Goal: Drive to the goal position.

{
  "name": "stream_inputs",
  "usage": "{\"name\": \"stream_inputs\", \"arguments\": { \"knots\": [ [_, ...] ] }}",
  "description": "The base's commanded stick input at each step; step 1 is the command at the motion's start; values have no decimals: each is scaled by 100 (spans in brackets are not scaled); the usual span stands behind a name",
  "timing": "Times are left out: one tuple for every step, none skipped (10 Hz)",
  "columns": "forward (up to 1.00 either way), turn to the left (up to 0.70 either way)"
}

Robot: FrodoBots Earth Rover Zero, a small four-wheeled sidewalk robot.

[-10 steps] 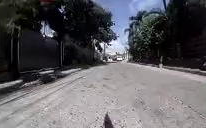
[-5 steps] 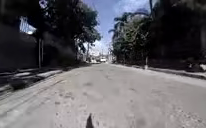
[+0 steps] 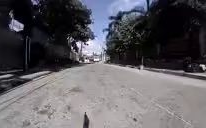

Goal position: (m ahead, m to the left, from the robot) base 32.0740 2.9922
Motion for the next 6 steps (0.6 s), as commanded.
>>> {"name": "stream_inputs", "arguments": {
  "knots": [
    [100,2],
    [100,2],
    [100,2],
    [100,2],
    [100,2],
    [100,2]
  ]
}}
